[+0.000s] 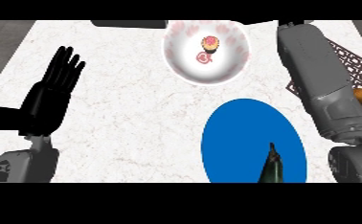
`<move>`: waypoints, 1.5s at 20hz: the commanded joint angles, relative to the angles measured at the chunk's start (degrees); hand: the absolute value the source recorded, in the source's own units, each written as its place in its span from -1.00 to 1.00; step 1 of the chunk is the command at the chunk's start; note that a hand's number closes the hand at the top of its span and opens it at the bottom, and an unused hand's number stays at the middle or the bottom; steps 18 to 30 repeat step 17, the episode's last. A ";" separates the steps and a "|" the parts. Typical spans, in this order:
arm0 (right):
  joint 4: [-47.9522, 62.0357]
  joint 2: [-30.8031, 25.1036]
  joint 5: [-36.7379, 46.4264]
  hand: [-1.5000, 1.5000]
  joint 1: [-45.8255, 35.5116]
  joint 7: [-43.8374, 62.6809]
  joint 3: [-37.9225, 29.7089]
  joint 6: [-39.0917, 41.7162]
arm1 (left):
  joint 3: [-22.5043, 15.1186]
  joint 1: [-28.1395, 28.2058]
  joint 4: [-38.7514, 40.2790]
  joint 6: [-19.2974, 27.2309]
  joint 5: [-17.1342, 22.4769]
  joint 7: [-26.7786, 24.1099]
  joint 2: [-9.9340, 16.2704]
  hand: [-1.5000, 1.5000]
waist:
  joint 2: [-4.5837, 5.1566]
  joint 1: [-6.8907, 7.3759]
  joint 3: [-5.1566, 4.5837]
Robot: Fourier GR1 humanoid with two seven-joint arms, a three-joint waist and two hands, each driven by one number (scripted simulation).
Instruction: Pick the cupcake from the plate and place it in the bowl
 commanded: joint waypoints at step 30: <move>-6.18 -18.86 -9.41 -1.00 19.90 -8.06 -3.29 26.17 | 4.13 0.97 2.37 -2.15 1.03 -0.21 1.31 0.00 | -1.14 -2.73 -0.08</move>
